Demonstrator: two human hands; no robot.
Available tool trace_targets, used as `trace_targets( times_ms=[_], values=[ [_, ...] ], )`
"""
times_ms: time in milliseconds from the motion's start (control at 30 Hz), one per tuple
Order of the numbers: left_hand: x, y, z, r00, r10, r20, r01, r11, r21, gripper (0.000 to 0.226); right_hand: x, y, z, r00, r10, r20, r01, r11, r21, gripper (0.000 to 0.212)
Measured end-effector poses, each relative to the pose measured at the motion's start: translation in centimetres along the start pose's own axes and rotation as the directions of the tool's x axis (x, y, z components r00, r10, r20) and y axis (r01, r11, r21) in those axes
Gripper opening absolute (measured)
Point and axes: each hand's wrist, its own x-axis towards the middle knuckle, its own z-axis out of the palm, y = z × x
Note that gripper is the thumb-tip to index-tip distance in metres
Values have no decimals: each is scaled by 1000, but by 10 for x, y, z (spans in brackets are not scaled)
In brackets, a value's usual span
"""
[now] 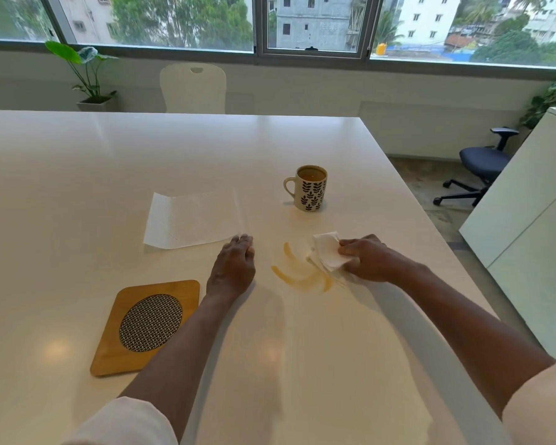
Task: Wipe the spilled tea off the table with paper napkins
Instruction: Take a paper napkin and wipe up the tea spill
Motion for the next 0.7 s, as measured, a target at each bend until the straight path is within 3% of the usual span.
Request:
trace_targets(
  times_ms=[67, 133, 267, 367, 533, 700],
  values=[
    [0, 0, 0, 1000, 4, 4, -4, 1000, 4, 43, 4, -6, -12, 992, 49, 115, -47, 999, -13, 59],
    [0, 0, 1, 1000, 8, 10, -8, 1000, 14, 43, 9, -17, -14, 991, 98, 88, -100, 995, 15, 70],
    [0, -1, 2, 1000, 12, 23, -12, 999, 42, 44, 15, -38, 4, 977, 111, -183, -117, 993, -24, 55],
    [-1, 0, 2, 999, 25, 34, -27, 997, 74, 45, 14, -53, 23, 950, 154, -271, -159, 987, 3, 46],
    [-2, 1, 2, 998, 47, 51, -53, 990, 129, 46, 19, -60, 39, 940, 158, -303, -161, 987, 16, 31],
    [-1, 2, 3, 995, 69, 66, -79, 983, 168, 47, 33, -68, 43, 956, 142, -258, -123, 989, 88, 48]
  ],
)
